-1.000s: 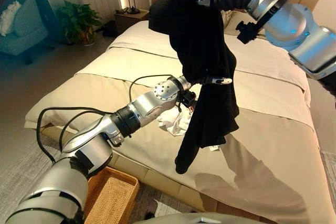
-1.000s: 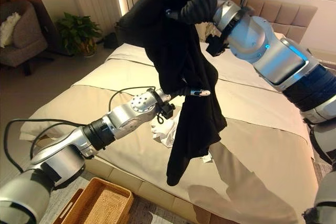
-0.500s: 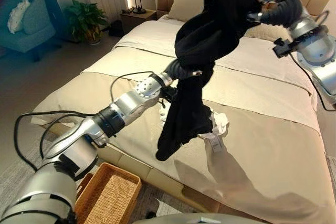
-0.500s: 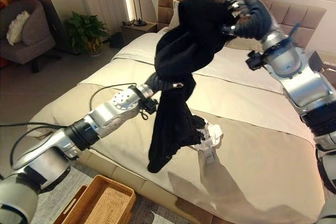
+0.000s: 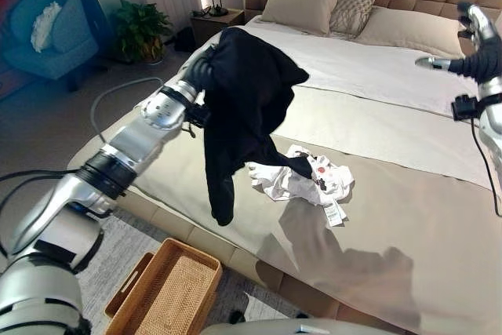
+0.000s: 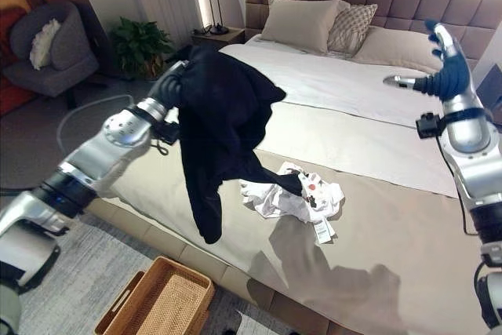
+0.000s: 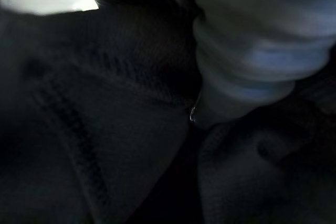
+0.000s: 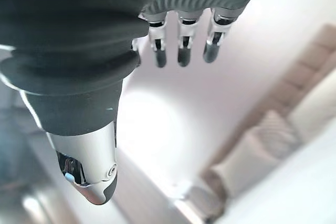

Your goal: Pick up clothes into the bucket

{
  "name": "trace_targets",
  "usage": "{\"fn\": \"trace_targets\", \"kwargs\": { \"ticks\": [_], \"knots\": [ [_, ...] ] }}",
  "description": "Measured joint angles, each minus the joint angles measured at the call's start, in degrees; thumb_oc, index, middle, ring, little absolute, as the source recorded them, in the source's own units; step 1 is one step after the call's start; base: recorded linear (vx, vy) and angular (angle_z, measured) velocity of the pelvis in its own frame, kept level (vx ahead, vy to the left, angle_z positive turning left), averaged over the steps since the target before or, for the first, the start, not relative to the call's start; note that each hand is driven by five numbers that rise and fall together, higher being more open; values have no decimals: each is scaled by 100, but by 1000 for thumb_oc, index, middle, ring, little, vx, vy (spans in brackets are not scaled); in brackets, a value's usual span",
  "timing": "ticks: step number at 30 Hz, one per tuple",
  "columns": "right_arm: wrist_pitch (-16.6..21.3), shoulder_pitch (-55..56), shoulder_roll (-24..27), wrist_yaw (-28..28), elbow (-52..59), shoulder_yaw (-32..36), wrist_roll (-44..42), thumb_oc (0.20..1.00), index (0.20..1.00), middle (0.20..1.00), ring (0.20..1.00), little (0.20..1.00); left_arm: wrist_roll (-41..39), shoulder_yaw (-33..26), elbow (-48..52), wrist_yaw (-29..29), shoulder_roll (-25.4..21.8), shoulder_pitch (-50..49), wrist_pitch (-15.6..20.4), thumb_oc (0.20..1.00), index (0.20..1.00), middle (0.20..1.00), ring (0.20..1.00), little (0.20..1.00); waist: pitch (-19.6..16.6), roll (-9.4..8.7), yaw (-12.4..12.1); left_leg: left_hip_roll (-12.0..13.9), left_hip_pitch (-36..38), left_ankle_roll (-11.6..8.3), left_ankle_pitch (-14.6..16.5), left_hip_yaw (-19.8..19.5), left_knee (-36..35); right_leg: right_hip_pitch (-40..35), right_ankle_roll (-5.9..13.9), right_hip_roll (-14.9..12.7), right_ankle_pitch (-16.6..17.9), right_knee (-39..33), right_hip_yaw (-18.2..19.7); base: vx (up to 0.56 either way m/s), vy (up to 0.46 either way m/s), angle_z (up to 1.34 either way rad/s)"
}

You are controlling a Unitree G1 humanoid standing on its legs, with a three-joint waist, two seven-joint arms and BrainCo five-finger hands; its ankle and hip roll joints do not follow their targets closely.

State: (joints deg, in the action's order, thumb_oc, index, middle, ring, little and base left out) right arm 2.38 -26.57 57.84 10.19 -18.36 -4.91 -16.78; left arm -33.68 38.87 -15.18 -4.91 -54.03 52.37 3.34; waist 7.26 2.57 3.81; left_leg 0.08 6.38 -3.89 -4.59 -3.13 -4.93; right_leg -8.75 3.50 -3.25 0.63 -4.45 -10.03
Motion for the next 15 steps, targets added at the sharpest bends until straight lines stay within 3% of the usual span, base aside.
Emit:
{"fn": "trace_targets", "kwargs": {
  "ticks": [4,9,13,15],
  "knots": [
    [-66,634,-409,-16,-198,244,112,1000,1000,1000,1000,1000,337,-4,-31,49,-746,8,31,200,200,200,200,200,77,125,-2,-26,-5,0,0,-8,0,-6,0,-24,0,-14,-7,0,0,0],
    [-1,1693,-1675,-242,-579,482,273,1000,1000,1000,1000,1000,1092,306,142,245,-2206,338,138,200,200,200,200,200,146,234,-30,-45,-75,-4,0,-57,-3,-6,3,-39,-2,-63,-80,-12,12,5],
    [-46,2182,-2321,-341,-1261,427,261,1000,1000,1000,1000,1000,1497,302,564,270,-2750,556,381,200,200,200,200,200,231,374,-191,-109,-161,-6,0,-200,20,2,40,-83,-28,-60,-235,-27,13,24],
    [15,2310,-2761,-350,-1744,428,221,1000,1000,1000,1000,1000,1621,-5,1012,283,-3031,261,510,200,200,200,200,200,263,376,-343,-134,-267,-26,13,-309,30,43,66,-90,-63,-37,-335,-74,12,21]
  ]
}}
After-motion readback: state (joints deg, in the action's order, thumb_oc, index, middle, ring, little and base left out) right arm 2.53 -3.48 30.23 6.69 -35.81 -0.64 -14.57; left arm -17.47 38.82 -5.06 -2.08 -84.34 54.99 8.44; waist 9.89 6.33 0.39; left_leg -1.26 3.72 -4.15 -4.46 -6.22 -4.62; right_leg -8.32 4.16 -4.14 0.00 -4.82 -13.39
